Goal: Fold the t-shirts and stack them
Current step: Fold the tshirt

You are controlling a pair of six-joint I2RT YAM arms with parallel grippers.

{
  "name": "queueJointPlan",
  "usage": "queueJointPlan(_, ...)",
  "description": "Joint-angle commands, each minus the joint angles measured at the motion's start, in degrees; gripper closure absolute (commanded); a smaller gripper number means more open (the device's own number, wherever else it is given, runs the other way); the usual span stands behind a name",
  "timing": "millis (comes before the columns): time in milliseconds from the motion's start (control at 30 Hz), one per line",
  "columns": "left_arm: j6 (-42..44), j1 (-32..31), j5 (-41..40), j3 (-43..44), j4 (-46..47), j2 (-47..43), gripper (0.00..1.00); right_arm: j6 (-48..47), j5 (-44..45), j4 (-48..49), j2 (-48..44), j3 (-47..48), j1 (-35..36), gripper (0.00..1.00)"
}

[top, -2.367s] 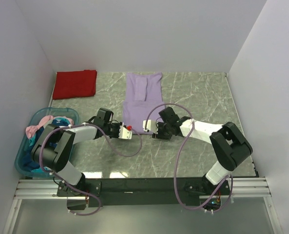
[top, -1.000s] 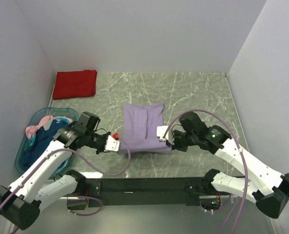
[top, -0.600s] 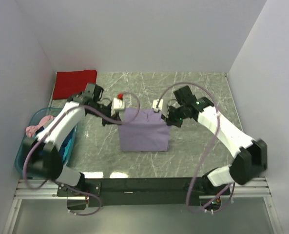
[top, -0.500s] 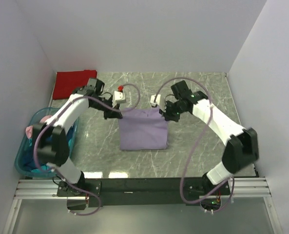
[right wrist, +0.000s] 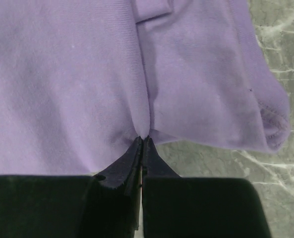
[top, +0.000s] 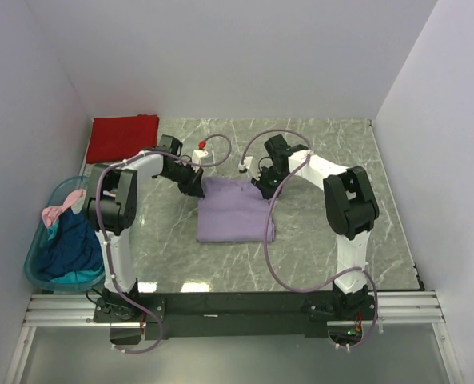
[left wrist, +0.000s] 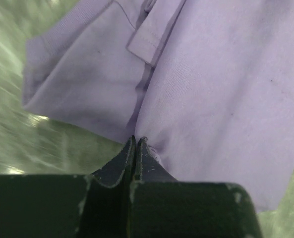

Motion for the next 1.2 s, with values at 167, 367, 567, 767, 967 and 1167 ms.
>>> queueJointPlan(167, -5.94, -0.69, -1.45, -14.89, 0.17, -8.89, 0.99, 5.41, -2.22, 1.55, -8.99, -12.43, 3.27, 1.00)
queueJointPlan(367, -0.94, -0.69, 3.12, -23.96, -4.13, -20.06, 0.92, 11.65, -9.16, -1.07, -19.71, -21.15, 5.47, 0.95)
queueJointPlan(567, 9.43, -1.04, 7.34, -25.56, -5.99, -31.92, 0.54, 16.75, -19.52, -8.63, -23.50, -13.64, -1.19, 0.61)
queueJointPlan(767, 15.33, -8.92, 3.93, -22.32, -0.98, -33.08, 0.51, 30.09, -31.12, -3.64, -16.66, -5.45, -3.23, 0.69)
queueJointPlan(967, 15.16, -16.94, 0.41, -20.02, 4.73, -26.49, 0.55, 47.58, -34.30, 9.71, -9.09, -4.64, -3.32, 0.80)
queueJointPlan(1167, 16.21, -20.90, -2.23, -18.09, 4.04, -19.90, 0.54, 56.30, -36.59, 15.79, -5.40, -5.96, -3.23, 0.82)
